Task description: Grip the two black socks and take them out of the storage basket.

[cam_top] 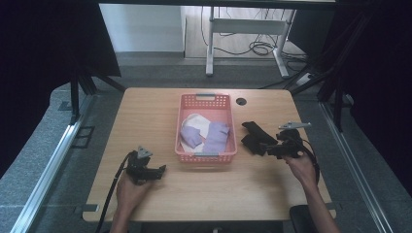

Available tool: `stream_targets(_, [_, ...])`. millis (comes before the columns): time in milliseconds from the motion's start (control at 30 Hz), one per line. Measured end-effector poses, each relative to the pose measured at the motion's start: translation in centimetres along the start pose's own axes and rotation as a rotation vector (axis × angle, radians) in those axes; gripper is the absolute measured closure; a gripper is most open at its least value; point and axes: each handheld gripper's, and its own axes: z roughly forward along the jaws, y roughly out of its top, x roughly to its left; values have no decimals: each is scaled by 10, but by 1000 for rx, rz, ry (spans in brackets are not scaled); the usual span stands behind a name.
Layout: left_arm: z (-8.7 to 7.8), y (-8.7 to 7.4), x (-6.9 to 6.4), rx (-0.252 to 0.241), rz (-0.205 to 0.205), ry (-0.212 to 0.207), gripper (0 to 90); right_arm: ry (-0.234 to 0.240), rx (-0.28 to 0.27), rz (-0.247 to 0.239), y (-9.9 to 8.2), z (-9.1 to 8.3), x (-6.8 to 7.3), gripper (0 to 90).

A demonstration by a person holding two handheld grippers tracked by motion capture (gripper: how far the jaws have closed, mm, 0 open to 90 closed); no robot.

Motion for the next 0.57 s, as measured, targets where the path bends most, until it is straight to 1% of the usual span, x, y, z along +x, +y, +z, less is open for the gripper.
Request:
stream_targets(100, [0,0,0,0,0,0,107,-16,18,8,-12,2,-4,141])
stream_targets(200, [0,0,0,0,1,-1,107,-10,32,29,-25,8,-9,141])
stream_targets(300, [0,0,0,2,3,-2,106,-17,63,41,-39,15,-14,141])
stream_targets(333, [0,0,0,2,3,-2,107,-11,76,41,-43,18,-16,141])
stream_targets(367, [0,0,0,1,3,-2,107,-34,109,23,-49,22,-19,141])
stream_targets(400, [0,0,0,1,2,-3,107,-34,109,23,-49,22,-19,141])
stream_targets(433, [0,0,0,0,2,-3,107,-42,117,13,-52,24,-20,141])
stream_targets(467, [0,0,0,1,2,-3,106,-45,130,17,-54,25,-21,127])
stream_targets(500, [0,0,0,0,3,-3,106,-42,117,7,-55,26,-22,131])
stream_targets(567, [0,0,0,1,3,-4,106,-44,116,3,-55,26,-22,132])
